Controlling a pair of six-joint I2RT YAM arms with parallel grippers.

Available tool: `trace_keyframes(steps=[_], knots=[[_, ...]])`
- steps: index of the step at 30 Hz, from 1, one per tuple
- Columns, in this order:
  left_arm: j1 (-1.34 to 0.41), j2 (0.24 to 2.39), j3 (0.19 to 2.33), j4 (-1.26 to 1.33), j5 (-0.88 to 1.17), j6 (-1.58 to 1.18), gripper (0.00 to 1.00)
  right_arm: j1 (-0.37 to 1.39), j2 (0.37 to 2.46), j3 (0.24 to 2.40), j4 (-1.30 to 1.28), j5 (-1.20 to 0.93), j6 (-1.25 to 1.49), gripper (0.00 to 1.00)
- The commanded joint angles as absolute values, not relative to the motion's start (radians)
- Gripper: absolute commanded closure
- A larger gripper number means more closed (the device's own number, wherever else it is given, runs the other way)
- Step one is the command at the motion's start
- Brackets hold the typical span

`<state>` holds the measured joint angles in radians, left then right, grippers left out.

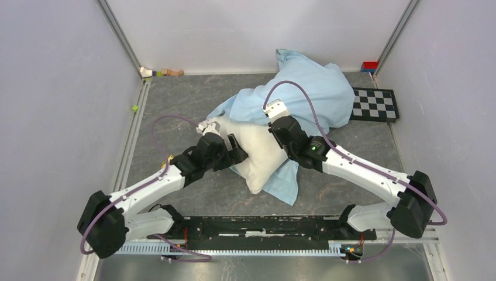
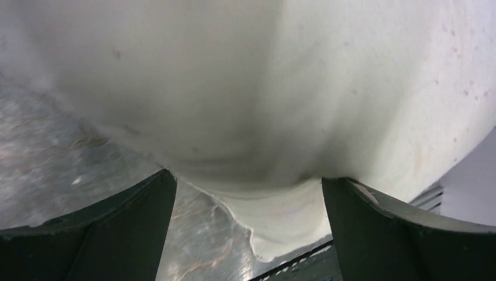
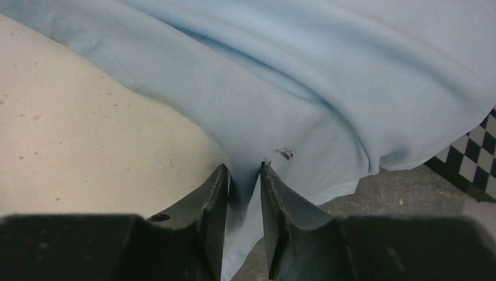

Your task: Put the pillow into the pillowcase

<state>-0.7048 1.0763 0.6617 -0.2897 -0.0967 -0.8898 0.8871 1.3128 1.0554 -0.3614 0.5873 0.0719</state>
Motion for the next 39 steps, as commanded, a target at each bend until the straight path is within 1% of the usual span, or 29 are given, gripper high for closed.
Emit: trace_keyframes(steps=[1, 2, 3, 4, 6, 7, 9, 11, 14, 20, 23, 25, 29, 31, 33, 36, 37, 38, 39], knots=[[-0.711, 1.172, 0.648, 0.077, -0.084, -1.008, 0.09, 0.885, 1.328, 1.117, -0.374, 0.644, 0.092, 0.84], [-0.711, 1.197, 0.652, 0.113, -0.086, -1.012, 0.16, 0.888, 1.333, 1.157, -0.407, 0.616, 0.106, 0.94], [-0.710, 1.219, 0.665, 0.133, -0.086, -1.012, 0.23, 0.904, 1.335, 1.200, -0.434, 0.586, 0.125, 1.00], [-0.711, 1.245, 0.682, 0.150, -0.087, -1.012, 0.36, 0.939, 1.335, 1.234, -0.451, 0.560, 0.144, 1.00], [-0.711, 1.296, 0.748, 0.165, -0.077, -1.012, 0.58, 1.099, 1.340, 1.304, -0.457, 0.555, 0.169, 1.00], [-0.710, 1.317, 0.781, 0.166, -0.069, -1.011, 0.71, 1.165, 1.356, 1.339, -0.465, 0.560, 0.178, 1.00], [-0.712, 1.333, 0.837, 0.158, -0.059, -1.010, 0.85, 1.250, 1.392, 1.398, -0.496, 0.561, 0.199, 1.00], [-0.712, 1.310, 0.866, 0.128, -0.083, -1.008, 0.93, 1.266, 1.389, 1.386, -0.486, 0.551, 0.210, 1.00], [-0.712, 1.256, 0.867, 0.069, -0.109, -1.008, 0.97, 1.239, 1.360, 1.323, -0.468, 0.571, 0.207, 1.00], [-0.711, 1.129, 0.844, -0.015, -0.135, -0.990, 0.97, 1.188, 1.334, 1.308, -0.487, 0.584, 0.204, 0.98], [-0.711, 1.150, 0.873, -0.093, -0.113, -0.964, 0.97, 1.187, 1.318, 1.318, -0.480, 0.557, 0.208, 0.99], [-0.711, 1.176, 0.858, -0.064, -0.076, -0.973, 0.98, 1.202, 1.334, 1.355, -0.480, 0.500, 0.232, 1.00], [-0.711, 1.291, 0.915, -0.070, -0.013, -0.982, 0.98, 1.340, 1.421, 1.519, -0.504, 0.541, 0.234, 1.00], [-0.710, 1.340, 0.937, -0.073, -0.005, -0.976, 0.98, 1.379, 1.451, 1.583, -0.518, 0.575, 0.218, 1.00], [-0.706, 1.369, 0.945, -0.074, 0.007, -0.973, 0.98, 1.379, 1.445, 1.573, -0.511, 0.603, 0.205, 1.00], [-0.706, 1.344, 0.903, -0.067, 0.031, -0.981, 0.97, 1.349, 1.416, 1.510, -0.546, 0.646, 0.231, 1.00], [-0.706, 1.327, 0.881, -0.060, 0.039, -0.988, 0.97, 1.336, 1.390, 1.457, -0.540, 0.646, 0.238, 0.98], [-0.706, 1.307, 0.853, -0.051, 0.051, -0.996, 0.94, 1.320, 1.357, 1.398, -0.526, 0.635, 0.242, 0.93], [-0.707, 1.290, 0.833, -0.049, 0.065, -1.002, 0.91, 1.298, 1.330, 1.359, -0.513, 0.618, 0.244, 0.84]])
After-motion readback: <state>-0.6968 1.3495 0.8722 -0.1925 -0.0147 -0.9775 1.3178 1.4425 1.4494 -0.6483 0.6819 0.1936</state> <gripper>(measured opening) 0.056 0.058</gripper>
